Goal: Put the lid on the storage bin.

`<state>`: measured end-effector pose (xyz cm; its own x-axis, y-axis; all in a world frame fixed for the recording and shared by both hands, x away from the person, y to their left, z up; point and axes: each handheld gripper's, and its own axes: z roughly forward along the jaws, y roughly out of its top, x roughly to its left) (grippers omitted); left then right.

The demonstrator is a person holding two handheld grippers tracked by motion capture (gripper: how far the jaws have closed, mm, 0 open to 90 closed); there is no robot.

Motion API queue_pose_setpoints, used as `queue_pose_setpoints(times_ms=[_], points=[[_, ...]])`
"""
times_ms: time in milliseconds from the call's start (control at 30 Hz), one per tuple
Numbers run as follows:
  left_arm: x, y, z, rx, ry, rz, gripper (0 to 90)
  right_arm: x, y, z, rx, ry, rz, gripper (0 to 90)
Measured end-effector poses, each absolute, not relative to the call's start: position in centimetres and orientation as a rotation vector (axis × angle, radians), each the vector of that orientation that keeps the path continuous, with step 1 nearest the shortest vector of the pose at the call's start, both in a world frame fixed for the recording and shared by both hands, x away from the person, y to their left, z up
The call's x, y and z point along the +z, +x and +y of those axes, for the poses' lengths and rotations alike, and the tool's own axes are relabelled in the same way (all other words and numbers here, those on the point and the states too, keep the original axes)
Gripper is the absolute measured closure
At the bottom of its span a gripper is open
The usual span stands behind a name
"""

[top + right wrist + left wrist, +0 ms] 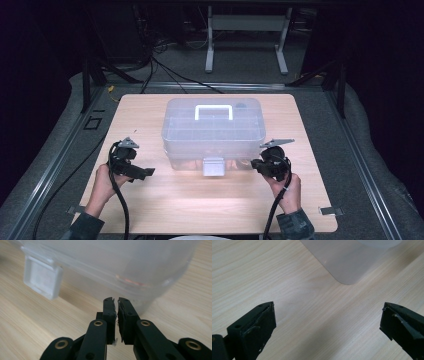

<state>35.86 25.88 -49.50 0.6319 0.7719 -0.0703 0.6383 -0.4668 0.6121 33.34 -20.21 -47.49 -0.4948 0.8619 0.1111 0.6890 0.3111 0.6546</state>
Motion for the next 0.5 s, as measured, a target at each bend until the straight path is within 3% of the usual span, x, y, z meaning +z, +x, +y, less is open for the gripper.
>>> queue_pose_setpoints(times_ms=[167, 267, 300, 433, 500], points=[[-50.6, 35.2, 26.9, 0.317, 2.223, 1.140, 0.1, -48.8, 31.6, -22.5, 0.909, 1.444, 2.237, 83.0], [-51.4, 35.0, 27.5, 0.318, 2.204, 1.170, 0.1, -49.9, 31.1, -23.9, 0.856, 1.474, 2.205, 77.4], [-51.6, 34.9, 27.7, 0.319, 2.200, 1.176, 0.1, -50.4, 30.9, -24.4, 0.837, 1.487, 2.192, 72.7], [-52.7, 34.7, 28.3, 0.316, 2.184, 1.200, 0.0, -51.8, 30.9, -25.6, 0.820, 1.538, 2.170, 38.9], [-53.2, 34.6, 28.5, 0.317, 2.172, 1.220, 0.0, -52.5, 30.9, -26.1, 0.825, 1.540, 2.156, 28.7]])
